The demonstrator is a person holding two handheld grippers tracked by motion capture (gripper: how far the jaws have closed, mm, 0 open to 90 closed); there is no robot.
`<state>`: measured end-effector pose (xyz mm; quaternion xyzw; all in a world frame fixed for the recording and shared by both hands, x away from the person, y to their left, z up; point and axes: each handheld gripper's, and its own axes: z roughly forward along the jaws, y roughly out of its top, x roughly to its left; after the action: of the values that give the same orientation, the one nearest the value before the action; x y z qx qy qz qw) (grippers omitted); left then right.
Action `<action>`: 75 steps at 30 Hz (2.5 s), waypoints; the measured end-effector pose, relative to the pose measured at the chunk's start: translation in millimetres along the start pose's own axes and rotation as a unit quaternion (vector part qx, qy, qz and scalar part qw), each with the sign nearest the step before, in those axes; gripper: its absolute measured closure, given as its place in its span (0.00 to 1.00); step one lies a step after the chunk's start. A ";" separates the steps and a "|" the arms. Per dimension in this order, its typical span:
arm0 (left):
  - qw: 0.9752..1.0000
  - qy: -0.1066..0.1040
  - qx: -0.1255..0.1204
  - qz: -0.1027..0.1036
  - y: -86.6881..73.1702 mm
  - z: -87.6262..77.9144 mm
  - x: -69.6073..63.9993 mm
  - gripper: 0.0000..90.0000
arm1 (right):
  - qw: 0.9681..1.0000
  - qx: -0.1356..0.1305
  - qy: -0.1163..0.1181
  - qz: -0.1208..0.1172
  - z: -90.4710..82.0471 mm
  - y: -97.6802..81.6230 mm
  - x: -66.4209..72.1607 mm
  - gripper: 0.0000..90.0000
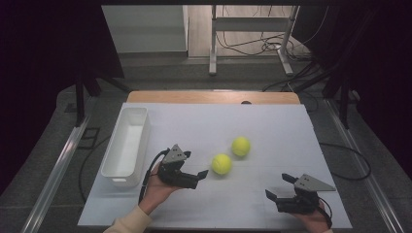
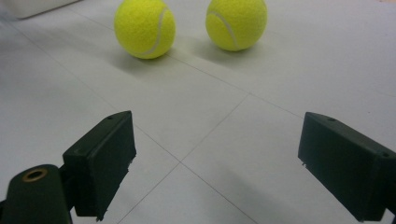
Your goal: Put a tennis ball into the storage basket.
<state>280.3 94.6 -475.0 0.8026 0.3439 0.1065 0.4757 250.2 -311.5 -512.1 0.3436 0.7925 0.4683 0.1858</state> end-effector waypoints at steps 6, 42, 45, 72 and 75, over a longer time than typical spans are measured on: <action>1.000 -0.003 0.004 0.002 3.5 5.7 -0.7 0.09 | 1.000 -0.001 0.000 0.001 -0.1 0.3 0.3 0.12; 0.999 -0.024 0.039 0.009 20.2 54.4 -4.1 0.09 | 1.000 -0.001 0.000 -0.002 -0.7 0.3 0.0 0.12; 0.999 -0.026 0.042 0.008 20.8 58.6 -4.1 0.09 | 1.000 0.000 -0.001 -0.002 -0.4 0.2 0.0 0.12; 0.996 -0.040 0.082 0.006 23.9 95.5 -6.2 0.09 | 1.000 0.002 -0.002 -0.004 -0.5 0.2 0.0 0.12; 0.996 -0.037 0.084 0.006 23.7 99.7 -6.9 0.09 | 1.000 0.002 -0.002 -0.003 -0.5 0.2 -0.1 0.12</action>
<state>335.5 13.9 -506.5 0.8452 0.3290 0.0497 0.4183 250.1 -311.9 -511.7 0.3421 0.7942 0.4656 0.1882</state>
